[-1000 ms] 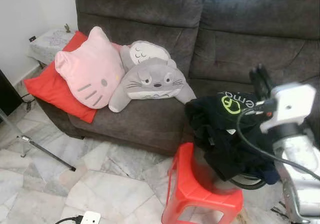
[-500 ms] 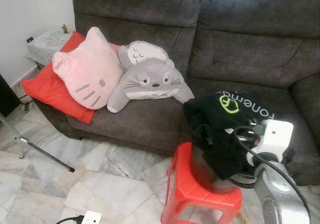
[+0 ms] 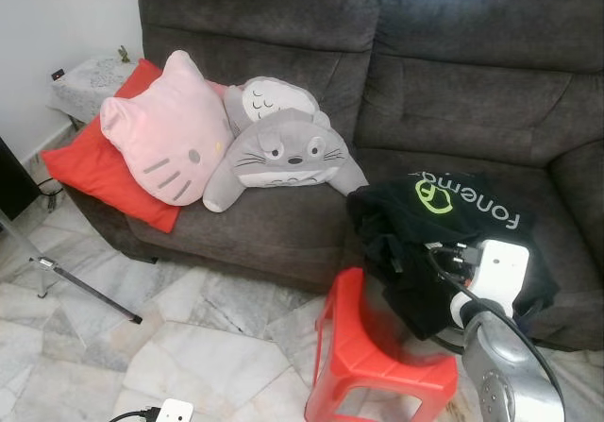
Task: Hang hanger
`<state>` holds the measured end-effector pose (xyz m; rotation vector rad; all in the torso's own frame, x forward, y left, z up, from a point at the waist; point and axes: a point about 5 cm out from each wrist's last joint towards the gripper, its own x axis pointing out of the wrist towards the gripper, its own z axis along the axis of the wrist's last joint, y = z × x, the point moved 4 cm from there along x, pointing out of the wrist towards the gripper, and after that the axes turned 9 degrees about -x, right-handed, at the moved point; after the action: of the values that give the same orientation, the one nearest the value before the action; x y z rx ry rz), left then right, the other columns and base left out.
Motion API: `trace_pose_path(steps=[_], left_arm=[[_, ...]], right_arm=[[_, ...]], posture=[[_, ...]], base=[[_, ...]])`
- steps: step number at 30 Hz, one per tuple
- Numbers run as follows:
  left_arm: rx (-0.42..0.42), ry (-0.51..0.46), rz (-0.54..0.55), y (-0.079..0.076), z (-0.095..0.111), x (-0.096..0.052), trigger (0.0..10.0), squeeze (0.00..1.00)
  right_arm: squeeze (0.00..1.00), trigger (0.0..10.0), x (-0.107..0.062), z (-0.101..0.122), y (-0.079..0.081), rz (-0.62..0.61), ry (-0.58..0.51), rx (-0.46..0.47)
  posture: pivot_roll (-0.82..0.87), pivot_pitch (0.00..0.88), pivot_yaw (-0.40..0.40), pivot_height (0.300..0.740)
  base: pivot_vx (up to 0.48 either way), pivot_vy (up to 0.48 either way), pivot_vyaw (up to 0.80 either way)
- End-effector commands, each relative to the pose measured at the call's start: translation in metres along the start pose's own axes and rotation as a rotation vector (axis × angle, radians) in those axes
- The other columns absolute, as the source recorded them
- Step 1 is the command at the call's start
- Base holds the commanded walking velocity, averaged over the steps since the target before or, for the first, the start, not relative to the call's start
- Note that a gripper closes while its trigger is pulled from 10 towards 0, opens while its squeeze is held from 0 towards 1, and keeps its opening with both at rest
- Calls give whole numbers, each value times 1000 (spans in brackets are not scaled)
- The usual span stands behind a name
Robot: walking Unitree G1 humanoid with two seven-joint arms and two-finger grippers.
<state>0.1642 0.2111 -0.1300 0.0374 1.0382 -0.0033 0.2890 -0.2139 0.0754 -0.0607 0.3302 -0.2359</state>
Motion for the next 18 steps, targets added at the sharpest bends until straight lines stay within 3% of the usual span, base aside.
trace_pose_path(steps=[1, 8, 18], left_arm=[[10, 31, -5, -1, -8, -1, 10000, 0], [7, 24, -6, 1, -4, -1, 10000, 0], [3, 30, 0, 6, -8, -2, 10000, 0]], right_arm=[[1000, 10000, -2, 2, -3, -22, -2, 11], [1000, 10000, 8, 9, 1, -16, -10, 10], [1000, 10000, 36, 17, 8, 11, 4, 5]], posture=[[-186, 0, -3, 740], [-186, 0, -3, 740], [-185, 0, 3, 740]], base=[[0, 0, 0], [0, 0, 0], [0, 0, 0]])
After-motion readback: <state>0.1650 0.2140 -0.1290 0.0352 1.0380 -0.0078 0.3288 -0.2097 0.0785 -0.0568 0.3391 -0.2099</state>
